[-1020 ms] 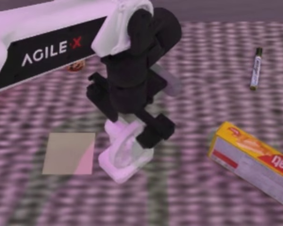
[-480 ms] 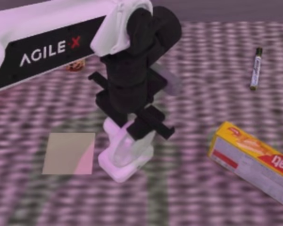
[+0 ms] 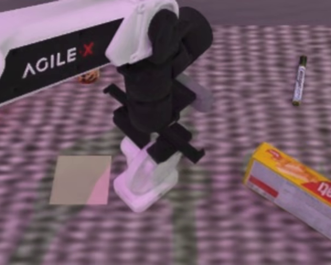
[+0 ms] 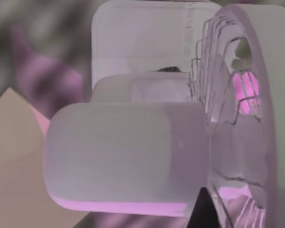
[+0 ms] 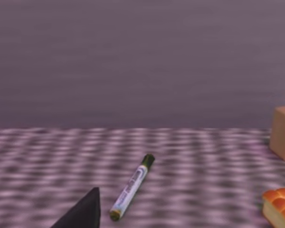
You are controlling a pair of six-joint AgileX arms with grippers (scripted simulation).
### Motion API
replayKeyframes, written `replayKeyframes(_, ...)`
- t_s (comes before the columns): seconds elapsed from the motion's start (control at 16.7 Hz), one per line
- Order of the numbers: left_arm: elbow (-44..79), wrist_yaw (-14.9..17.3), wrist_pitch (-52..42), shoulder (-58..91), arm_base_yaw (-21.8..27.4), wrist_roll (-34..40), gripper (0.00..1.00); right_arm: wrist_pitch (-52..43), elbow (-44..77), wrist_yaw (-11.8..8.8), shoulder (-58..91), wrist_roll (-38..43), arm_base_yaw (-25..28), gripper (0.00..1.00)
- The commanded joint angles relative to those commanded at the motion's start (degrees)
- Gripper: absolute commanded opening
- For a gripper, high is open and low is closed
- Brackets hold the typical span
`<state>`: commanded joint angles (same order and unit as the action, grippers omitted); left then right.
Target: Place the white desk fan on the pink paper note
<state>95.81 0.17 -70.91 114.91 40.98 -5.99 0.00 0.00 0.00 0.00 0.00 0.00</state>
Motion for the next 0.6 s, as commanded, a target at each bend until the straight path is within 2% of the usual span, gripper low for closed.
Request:
replayKeyframes(0.18,1.1,0.2,-1.0,-0.4,-0.1,0.1,0.0,0.0,0.0,0.0,0.0,0.0,0.0,1.0)
replayKeyframes(0.6,11.7,0.2,-11.4,-0.3,-1.0,0.2,0.0,0.0,0.0,0.0,0.0,0.0,0.0,1.0)
